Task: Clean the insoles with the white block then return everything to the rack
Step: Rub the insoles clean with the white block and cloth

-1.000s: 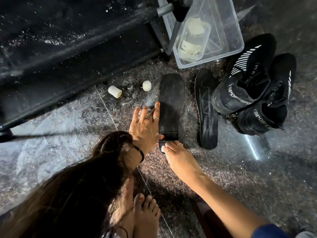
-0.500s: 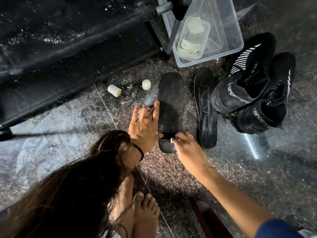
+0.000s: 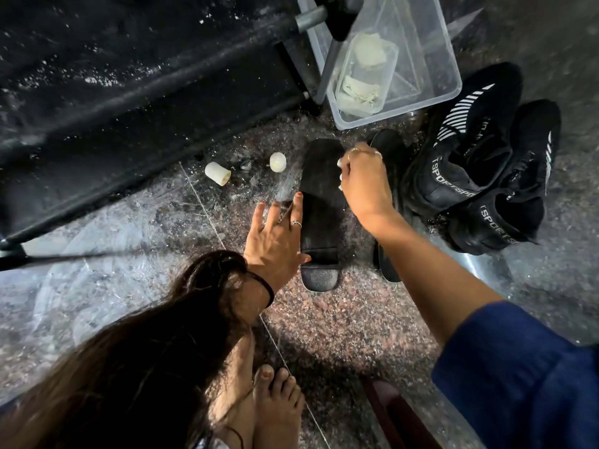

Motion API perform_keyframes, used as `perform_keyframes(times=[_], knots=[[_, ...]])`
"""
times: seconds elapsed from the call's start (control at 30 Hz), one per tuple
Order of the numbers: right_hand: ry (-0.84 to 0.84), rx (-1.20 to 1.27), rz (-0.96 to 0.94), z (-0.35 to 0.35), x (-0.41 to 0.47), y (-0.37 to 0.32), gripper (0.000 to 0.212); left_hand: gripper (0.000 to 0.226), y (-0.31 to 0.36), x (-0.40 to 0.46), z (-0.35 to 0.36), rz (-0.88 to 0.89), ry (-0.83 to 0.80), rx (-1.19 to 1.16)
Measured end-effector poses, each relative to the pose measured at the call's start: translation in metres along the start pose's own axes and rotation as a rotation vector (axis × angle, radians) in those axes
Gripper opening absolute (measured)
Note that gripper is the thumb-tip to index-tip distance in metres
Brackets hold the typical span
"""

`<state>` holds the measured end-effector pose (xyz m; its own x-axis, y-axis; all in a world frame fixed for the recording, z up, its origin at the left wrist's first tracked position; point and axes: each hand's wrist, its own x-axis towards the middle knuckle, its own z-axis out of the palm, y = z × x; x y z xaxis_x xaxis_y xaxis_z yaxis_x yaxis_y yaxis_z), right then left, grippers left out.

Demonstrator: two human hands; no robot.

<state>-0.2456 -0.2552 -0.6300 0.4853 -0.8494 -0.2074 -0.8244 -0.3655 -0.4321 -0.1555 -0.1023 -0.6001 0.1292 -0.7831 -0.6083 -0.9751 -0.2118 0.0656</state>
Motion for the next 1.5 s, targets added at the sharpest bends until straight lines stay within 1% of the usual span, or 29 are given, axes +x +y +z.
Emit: perform_keyframes(times=[0.17, 0.33, 0.4, 0.47, 0.57, 0.7, 0.73, 0.83, 0.9, 0.97, 1.03, 1.2, 1.23, 1.3, 1.4, 1.5], knots=[[-0.027, -0.061, -0.066, -0.001, 0.013, -0.008, 0.020, 0.097, 0.000, 0.000, 0.000, 0.011, -0.008, 0.003], [-0.193, -0.045, -0.203, 0.006, -0.008, -0.019, 0.016, 0.100, 0.001, -0.002, -0.004, -0.007, -0.034, 0.006], [-0.230, -0.071, -0.241, 0.006, -0.019, -0.020, 0.014, 0.101, 0.001, -0.002, -0.005, -0.003, -0.030, 0.013], [-0.230, -0.100, -0.223, 0.006, -0.027, -0.011, 0.015, 0.103, 0.002, -0.002, -0.006, -0.012, -0.017, 0.000], [-0.186, -0.015, -0.171, 0.006, -0.047, 0.002, 0.016, 0.103, 0.002, -0.001, -0.004, -0.009, 0.002, -0.009], [-0.311, 0.088, -0.017, 0.014, -0.085, 0.007, 0.015, 0.102, 0.001, -0.001, -0.002, 0.010, 0.029, 0.008], [-0.358, 0.094, -0.014, 0.013, -0.092, 0.008, 0.015, 0.100, 0.001, 0.000, -0.001, 0.025, 0.035, 0.032], [-0.481, 0.106, -0.093, 0.000, -0.101, 0.007, 0.020, 0.090, -0.001, 0.001, 0.003, 0.080, 0.038, 0.141], [-0.440, 0.122, -0.061, -0.007, -0.102, 0.010, 0.020, 0.086, -0.001, 0.002, 0.008, 0.098, 0.053, 0.193], [-0.344, 0.115, -0.044, -0.012, -0.101, 0.016, 0.020, 0.085, 0.000, 0.002, 0.010, 0.100, 0.069, 0.223], [-0.284, 0.154, -0.008, -0.018, -0.101, 0.019, 0.023, 0.085, 0.000, 0.002, 0.011, 0.100, 0.070, 0.236], [-0.147, 0.301, 0.106, -0.033, -0.106, 0.030, 0.041, 0.085, -0.001, 0.002, 0.010, 0.097, 0.051, 0.262], [-0.122, 0.282, 0.123, -0.034, -0.107, 0.032, 0.041, 0.085, -0.002, 0.002, 0.011, 0.098, 0.049, 0.266], [-0.091, 0.153, 0.142, -0.036, -0.107, 0.036, 0.038, 0.084, -0.002, 0.001, 0.011, 0.097, 0.030, 0.263], [-0.089, -0.019, 0.201, -0.032, -0.104, 0.039, 0.035, 0.084, -0.001, 0.001, 0.007, 0.091, 0.010, 0.268], [-0.079, -0.044, 0.267, -0.027, -0.101, 0.035, 0.021, 0.083, 0.000, 0.000, 0.004, 0.082, -0.023, 0.263]])
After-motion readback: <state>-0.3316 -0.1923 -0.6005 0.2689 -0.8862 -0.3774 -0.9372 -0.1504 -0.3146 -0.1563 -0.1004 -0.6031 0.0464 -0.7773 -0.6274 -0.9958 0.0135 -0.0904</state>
